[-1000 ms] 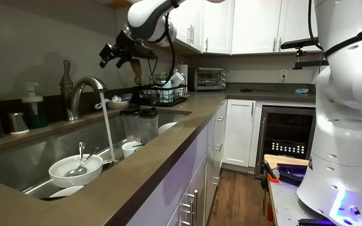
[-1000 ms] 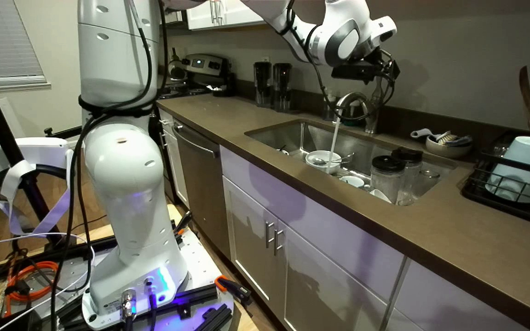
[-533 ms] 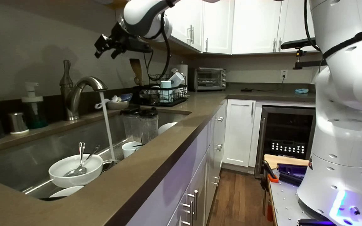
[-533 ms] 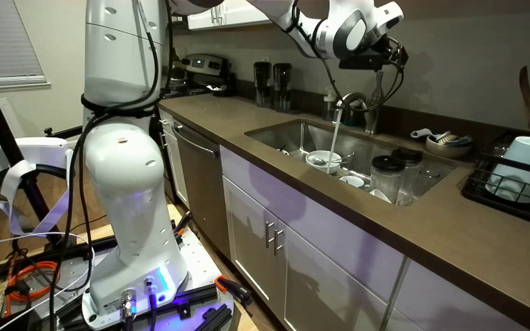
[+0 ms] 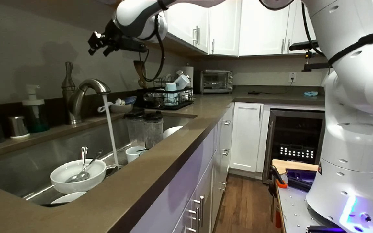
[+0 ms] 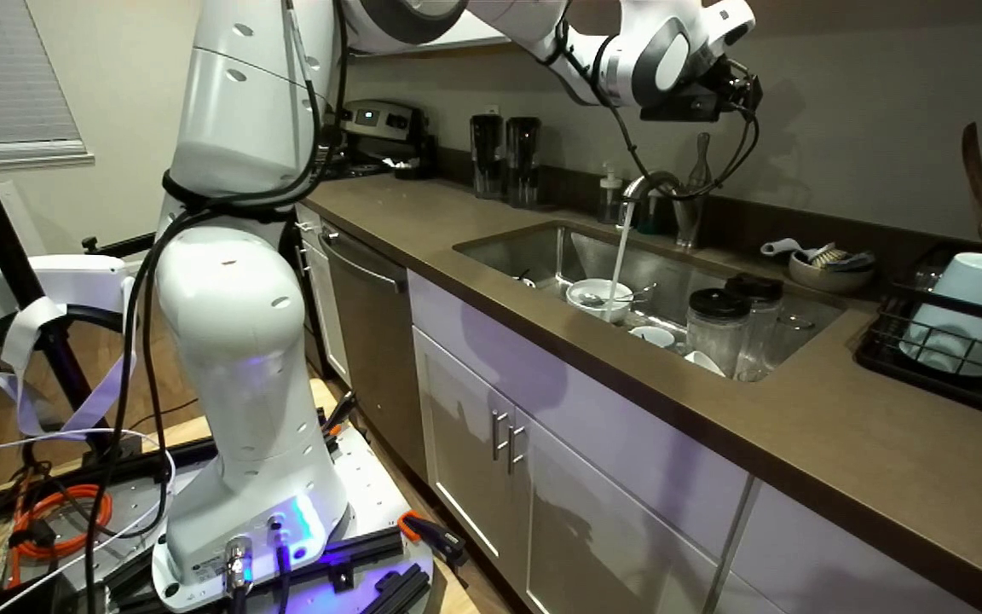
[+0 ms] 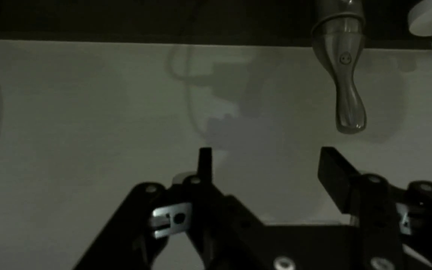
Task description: Turn the faucet down
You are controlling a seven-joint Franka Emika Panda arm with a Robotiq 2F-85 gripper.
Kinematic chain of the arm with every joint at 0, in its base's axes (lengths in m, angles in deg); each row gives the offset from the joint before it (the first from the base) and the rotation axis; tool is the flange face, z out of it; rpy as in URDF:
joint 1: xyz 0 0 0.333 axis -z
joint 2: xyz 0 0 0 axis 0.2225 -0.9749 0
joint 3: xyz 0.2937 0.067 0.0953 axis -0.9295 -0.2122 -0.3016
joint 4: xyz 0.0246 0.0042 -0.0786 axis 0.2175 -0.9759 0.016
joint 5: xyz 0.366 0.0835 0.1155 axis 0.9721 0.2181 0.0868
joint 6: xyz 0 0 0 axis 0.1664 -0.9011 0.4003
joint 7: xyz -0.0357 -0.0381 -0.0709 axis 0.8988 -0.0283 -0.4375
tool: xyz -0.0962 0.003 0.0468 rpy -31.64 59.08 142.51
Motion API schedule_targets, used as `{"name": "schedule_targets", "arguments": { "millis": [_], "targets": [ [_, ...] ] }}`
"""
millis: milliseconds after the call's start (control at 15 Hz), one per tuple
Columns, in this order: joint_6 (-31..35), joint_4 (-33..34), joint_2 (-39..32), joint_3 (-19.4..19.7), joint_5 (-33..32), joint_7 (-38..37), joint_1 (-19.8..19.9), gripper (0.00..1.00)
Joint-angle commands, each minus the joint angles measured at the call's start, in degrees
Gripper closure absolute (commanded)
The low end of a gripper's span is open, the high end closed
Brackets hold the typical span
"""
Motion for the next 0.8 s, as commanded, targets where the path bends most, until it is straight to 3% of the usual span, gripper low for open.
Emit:
{"name": "schedule_targets", "arguments": {
  "millis": [0,67,133,200,533,733],
  "targets": [
    [1.98,5.00,-4.16,0.14,-1.22,-2.55,-0.77,0.27],
    [2.25,6.02,-5.01,0.30,-1.36,-2.82,-1.15,0.34],
    [2.58,6.90,-5.73,0.42,-1.38,-3.08,-1.39,0.34],
    [3.10,7.66,-6.37,1.43,-0.76,-3.09,-2.56,0.48],
    [4.21,10.96,-9.04,2.37,-0.32,-3.74,-4.37,0.45],
    [3.53,13.65,-11.00,0.35,-0.93,-3.73,-3.32,0.51]
  ]
}}
